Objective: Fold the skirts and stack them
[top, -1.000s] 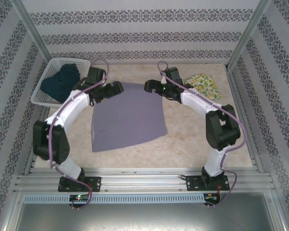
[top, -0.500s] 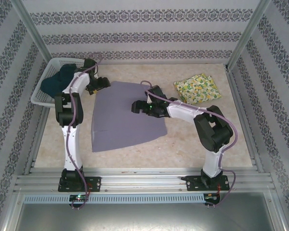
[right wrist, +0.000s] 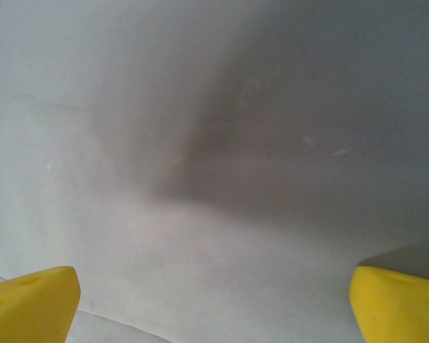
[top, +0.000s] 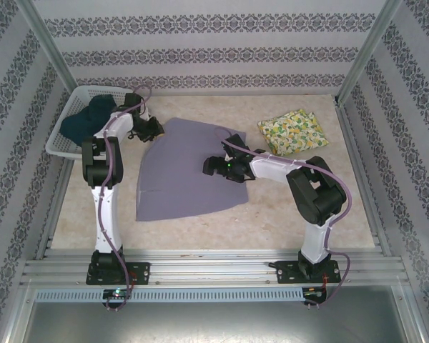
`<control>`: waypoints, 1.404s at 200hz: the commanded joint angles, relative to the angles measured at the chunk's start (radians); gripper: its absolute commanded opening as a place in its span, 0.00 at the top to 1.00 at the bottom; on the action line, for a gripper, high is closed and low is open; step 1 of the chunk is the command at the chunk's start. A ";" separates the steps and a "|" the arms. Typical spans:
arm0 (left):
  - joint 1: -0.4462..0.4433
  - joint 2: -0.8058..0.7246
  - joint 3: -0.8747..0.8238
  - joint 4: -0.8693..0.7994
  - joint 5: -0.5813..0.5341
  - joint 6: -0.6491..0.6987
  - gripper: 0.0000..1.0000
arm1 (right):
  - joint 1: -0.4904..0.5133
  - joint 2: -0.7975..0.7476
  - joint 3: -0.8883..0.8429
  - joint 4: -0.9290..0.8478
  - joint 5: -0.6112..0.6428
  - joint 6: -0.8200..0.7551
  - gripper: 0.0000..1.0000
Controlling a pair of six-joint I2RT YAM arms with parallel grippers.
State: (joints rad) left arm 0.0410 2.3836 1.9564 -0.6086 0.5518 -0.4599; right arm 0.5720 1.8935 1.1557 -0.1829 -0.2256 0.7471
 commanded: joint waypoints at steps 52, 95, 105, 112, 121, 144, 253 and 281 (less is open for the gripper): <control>-0.070 -0.435 -0.468 0.533 -0.345 0.352 0.43 | -0.029 0.019 -0.076 0.015 0.011 0.078 0.02; -0.020 -0.542 -0.503 0.509 -0.658 0.306 0.00 | -0.029 0.007 -0.081 0.006 0.018 0.081 0.02; -0.012 -0.543 -0.465 0.429 -0.628 0.267 0.00 | -0.029 0.000 -0.080 0.005 0.020 0.084 0.02; -0.016 -0.541 -0.438 0.374 -0.607 0.242 0.00 | -0.030 -0.007 -0.077 0.002 0.019 0.083 0.02; -0.023 -0.543 -0.427 0.322 -0.583 0.197 0.00 | -0.029 -0.023 -0.071 -0.002 0.020 0.080 0.02; -0.032 -0.588 -0.490 0.216 -0.540 0.024 0.00 | -0.027 -0.107 -0.082 -0.004 0.032 0.059 0.02; -0.121 -1.390 -1.223 -0.307 -0.421 -0.355 0.00 | -0.071 -0.630 -0.527 -0.237 0.076 0.082 0.13; -0.121 -1.389 -1.344 -0.268 -0.302 -0.425 0.03 | -0.063 -0.567 -0.553 -0.120 -0.051 0.096 0.27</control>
State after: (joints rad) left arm -0.0727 0.9844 0.7017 -0.8246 0.1547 -0.7841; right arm 0.5045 1.2850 0.6136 -0.3927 -0.1623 0.8154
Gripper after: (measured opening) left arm 0.996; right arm 0.769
